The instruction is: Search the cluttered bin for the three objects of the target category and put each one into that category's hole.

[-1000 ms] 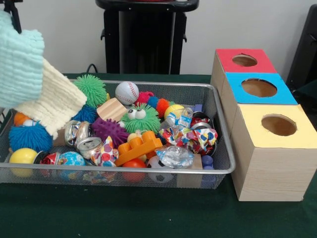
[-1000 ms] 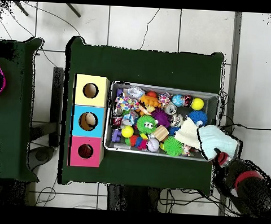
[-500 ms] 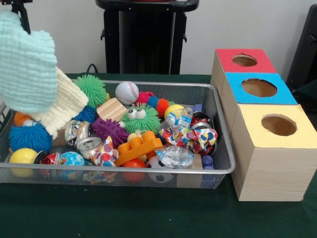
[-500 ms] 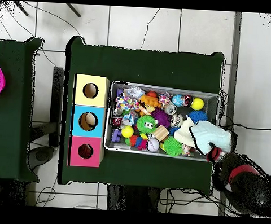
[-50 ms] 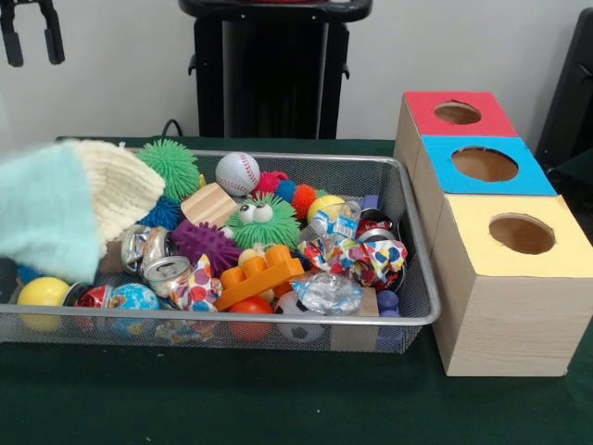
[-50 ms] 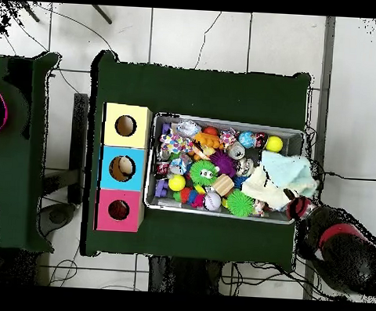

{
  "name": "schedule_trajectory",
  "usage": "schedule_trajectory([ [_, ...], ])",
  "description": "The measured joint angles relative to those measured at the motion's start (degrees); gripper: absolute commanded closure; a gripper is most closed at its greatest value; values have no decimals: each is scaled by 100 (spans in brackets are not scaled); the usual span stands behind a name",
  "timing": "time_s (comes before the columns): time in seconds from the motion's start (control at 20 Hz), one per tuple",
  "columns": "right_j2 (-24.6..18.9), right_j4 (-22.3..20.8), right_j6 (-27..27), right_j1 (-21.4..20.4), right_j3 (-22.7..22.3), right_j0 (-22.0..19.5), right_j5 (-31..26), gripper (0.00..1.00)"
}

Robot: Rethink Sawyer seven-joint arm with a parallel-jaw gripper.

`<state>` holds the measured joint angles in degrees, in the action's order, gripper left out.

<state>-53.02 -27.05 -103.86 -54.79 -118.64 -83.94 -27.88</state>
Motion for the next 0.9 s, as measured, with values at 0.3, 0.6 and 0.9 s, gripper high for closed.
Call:
schedule_trajectory([
  [0.3, 9, -95, 0, -1, 1, 184, -1, 0],
  [0.6, 186, -332, -1, -8, -26, 750, 59, 0],
  [0.9, 641, -574, -2, -11, -126, 1700, 531, 0],
])
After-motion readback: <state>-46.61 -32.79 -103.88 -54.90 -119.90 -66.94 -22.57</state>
